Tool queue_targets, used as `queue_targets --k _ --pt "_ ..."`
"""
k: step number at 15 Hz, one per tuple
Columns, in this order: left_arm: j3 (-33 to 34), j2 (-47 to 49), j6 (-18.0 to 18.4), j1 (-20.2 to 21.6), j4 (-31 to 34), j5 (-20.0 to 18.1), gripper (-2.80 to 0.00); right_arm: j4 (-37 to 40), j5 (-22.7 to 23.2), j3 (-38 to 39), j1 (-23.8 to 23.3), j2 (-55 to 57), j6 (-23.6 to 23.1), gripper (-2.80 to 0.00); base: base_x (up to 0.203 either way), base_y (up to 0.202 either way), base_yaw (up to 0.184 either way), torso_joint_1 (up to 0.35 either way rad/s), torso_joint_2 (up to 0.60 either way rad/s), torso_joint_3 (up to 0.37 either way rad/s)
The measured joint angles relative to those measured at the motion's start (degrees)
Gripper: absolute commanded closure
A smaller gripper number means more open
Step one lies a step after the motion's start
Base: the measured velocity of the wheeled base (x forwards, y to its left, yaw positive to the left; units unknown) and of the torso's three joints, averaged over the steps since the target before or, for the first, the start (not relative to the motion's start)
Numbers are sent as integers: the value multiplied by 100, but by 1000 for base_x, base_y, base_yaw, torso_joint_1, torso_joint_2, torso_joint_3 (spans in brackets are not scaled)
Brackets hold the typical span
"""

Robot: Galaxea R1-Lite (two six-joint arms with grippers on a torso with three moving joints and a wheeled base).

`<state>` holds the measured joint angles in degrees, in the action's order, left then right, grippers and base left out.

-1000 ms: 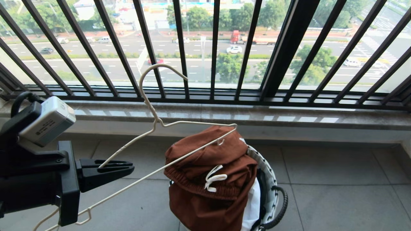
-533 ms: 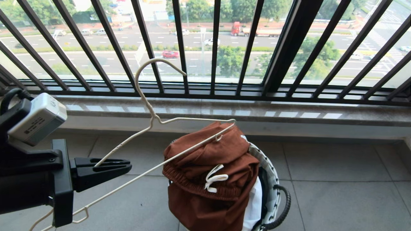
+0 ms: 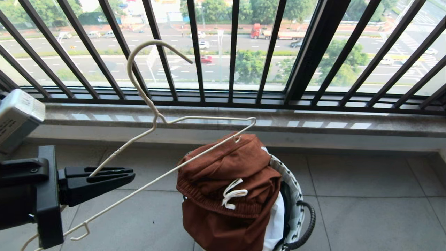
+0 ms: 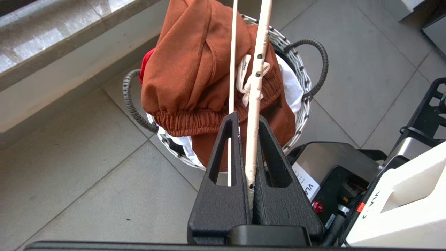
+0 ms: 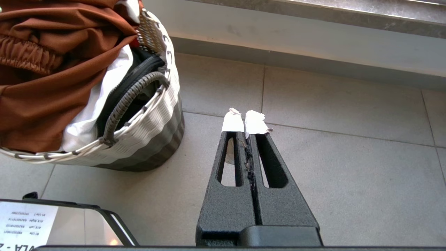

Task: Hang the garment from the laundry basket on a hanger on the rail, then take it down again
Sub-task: Pick up clothes from the basket

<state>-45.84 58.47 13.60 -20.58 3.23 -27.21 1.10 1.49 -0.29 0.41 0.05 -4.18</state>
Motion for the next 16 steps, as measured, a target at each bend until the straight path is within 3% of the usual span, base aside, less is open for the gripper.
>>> queue_targets --k 6,11,13,16 --pt "-253 -226 -474 16 7 150 0 79 66 -532 0 393 -6 0 0 0 0 0 0 0" --pt "-318 -371 -485 21 18 259 0 5 489 -2000 0 2485 -9 0 0 0 0 0 0 0" --pt "-366 -390 -479 18 21 602 0 -20 579 -2726 31 3452 -4 0 0 0 0 0 0 0" --pt "-483 -401 -494 18 68 812 0 -68 622 -3676 463 4761 28 0 0 0 0 0 0 0"
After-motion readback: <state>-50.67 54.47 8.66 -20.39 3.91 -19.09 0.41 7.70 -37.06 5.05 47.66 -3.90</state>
